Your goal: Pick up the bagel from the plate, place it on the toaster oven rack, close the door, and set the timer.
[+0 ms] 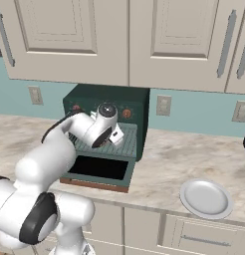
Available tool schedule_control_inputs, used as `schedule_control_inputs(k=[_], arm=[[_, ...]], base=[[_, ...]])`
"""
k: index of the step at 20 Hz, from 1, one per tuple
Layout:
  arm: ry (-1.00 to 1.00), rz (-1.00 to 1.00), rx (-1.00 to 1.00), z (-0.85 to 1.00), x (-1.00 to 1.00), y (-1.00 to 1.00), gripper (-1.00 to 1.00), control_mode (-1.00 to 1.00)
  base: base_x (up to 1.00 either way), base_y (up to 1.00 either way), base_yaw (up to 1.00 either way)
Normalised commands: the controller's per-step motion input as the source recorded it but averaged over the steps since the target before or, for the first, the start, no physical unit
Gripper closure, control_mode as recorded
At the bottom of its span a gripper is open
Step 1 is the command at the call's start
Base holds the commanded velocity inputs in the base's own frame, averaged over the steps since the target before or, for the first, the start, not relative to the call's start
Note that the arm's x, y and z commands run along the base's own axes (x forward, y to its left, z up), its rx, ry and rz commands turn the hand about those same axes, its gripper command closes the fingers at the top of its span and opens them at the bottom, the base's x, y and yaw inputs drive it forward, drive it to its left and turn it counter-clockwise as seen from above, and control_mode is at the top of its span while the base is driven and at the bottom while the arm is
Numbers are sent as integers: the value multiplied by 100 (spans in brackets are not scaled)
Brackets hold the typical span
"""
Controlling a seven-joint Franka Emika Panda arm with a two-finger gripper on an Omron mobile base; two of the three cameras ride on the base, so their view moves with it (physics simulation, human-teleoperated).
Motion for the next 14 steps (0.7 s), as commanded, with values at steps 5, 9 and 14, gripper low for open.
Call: schedule_control_inputs(k=[5,9,14], arm=[[20,2,-1,66,-49,0,-100,-100],[40,19,-11,71,-59,-1,-100,-100],[9,27,-5,11,-93,-10,-100,-100]], base=[[0,0,0],[0,0,0],[0,0,0]])
